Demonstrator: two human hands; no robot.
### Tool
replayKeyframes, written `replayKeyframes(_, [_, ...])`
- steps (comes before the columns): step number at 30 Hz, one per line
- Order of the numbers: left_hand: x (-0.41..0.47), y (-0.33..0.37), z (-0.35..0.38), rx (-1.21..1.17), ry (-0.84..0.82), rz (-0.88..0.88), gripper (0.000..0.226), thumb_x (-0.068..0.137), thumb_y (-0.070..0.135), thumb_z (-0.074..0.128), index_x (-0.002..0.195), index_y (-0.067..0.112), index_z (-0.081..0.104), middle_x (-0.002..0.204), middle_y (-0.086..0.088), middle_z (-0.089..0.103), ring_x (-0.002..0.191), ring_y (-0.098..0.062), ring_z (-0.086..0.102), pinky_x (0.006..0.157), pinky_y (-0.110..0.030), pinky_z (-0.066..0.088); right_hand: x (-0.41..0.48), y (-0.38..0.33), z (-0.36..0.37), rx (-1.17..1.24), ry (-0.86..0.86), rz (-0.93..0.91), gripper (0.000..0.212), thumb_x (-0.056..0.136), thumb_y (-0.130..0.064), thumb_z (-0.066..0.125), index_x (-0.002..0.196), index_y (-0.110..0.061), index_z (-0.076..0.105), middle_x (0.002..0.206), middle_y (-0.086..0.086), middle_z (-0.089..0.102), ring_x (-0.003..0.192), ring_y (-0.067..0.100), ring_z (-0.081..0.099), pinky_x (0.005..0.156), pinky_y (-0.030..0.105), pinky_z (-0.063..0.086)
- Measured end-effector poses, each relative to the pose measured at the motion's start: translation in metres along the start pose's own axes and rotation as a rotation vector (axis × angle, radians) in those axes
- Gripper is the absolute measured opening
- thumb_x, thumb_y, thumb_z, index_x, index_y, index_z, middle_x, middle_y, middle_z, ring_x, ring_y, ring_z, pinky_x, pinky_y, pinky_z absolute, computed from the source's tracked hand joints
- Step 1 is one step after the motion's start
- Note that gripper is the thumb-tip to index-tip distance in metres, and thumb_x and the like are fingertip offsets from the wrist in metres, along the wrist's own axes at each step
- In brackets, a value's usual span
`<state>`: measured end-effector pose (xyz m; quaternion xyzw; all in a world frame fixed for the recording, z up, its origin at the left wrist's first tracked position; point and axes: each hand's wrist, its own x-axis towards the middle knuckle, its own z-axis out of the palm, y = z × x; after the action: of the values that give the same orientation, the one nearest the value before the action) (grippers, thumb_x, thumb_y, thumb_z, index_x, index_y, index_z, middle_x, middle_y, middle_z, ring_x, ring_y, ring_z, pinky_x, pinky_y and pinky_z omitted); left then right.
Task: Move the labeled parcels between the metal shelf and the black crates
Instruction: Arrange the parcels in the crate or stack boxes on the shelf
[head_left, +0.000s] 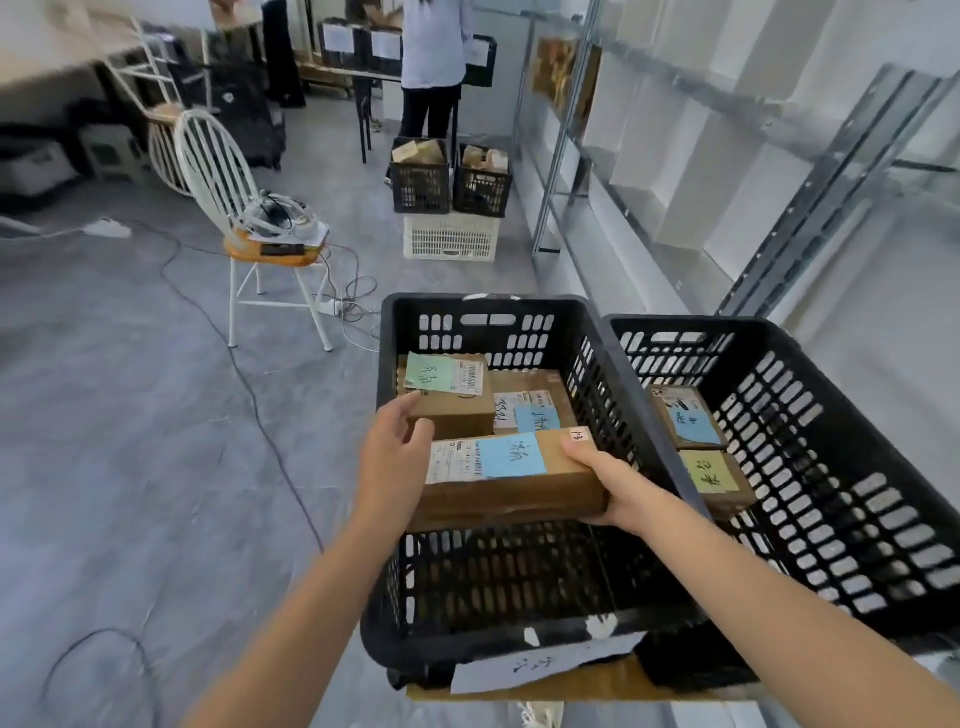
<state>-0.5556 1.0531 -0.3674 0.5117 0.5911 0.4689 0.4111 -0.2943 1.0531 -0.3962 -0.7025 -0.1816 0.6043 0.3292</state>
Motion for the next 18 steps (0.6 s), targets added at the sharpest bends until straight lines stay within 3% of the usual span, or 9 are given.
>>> replayKeyframes(2, [0.005,0.000,0.003,0.029,-0.001,0.011,0.039,0.100,0.016,0.051,0.138,0.020,0.053,0.137,0.004,0.057,0.125,-0.011,0.053,0.078,-0.008,0.041,0.014,0.000,0.000,0.009,-0.046,0.072,0.053,0.084,-0.042,0.075,0.129,-0.019,0.058,0.110,0.011,0.071,0.103,0.030,0.065,0.078,0.047,0.053])
replayKeyframes(6, [0.013,0.004,0.008,0.078,-0.004,0.030,0.039,0.099,0.014,0.052,0.137,0.020,0.055,0.138,0.003,0.057,0.123,-0.009,0.053,0.085,-0.009,0.043,0.038,0.005,0.007,0.030,-0.060,0.119,0.054,0.090,-0.033,0.069,0.139,-0.023,0.048,0.131,0.012,0.059,0.117,0.036,0.057,0.090,0.062,0.049])
replayKeyframes(10, [0.019,0.006,0.011,0.081,-0.028,0.035,0.039,0.099,0.012,0.052,0.138,0.020,0.054,0.141,0.002,0.054,0.126,-0.013,0.052,0.103,-0.031,0.048,0.057,0.017,0.007,0.115,-0.092,0.156,0.047,0.091,-0.027,0.068,0.135,-0.020,0.053,0.123,0.014,0.069,0.116,0.036,0.061,0.103,0.064,0.042])
replayKeyframes(12, [0.019,0.006,0.012,0.078,-0.039,0.030,0.039,0.099,0.012,0.052,0.137,0.022,0.055,0.141,0.003,0.055,0.125,-0.014,0.054,0.102,-0.037,0.050,0.065,0.022,0.005,0.132,-0.074,0.166,0.043,0.093,-0.026,0.066,0.134,-0.017,0.056,0.119,0.014,0.071,0.114,0.035,0.063,0.104,0.060,0.042])
replayKeyframes(18, [0.016,0.002,0.016,0.165,-0.051,0.092,0.035,0.099,0.011,0.052,0.131,0.023,0.061,0.135,0.008,0.059,0.118,-0.011,0.057,0.093,-0.020,0.050,0.073,0.020,-0.001,0.021,0.019,0.147,0.054,0.092,-0.026,0.071,0.136,-0.009,0.044,0.124,0.017,0.065,0.111,0.034,0.062,0.095,0.058,0.045])
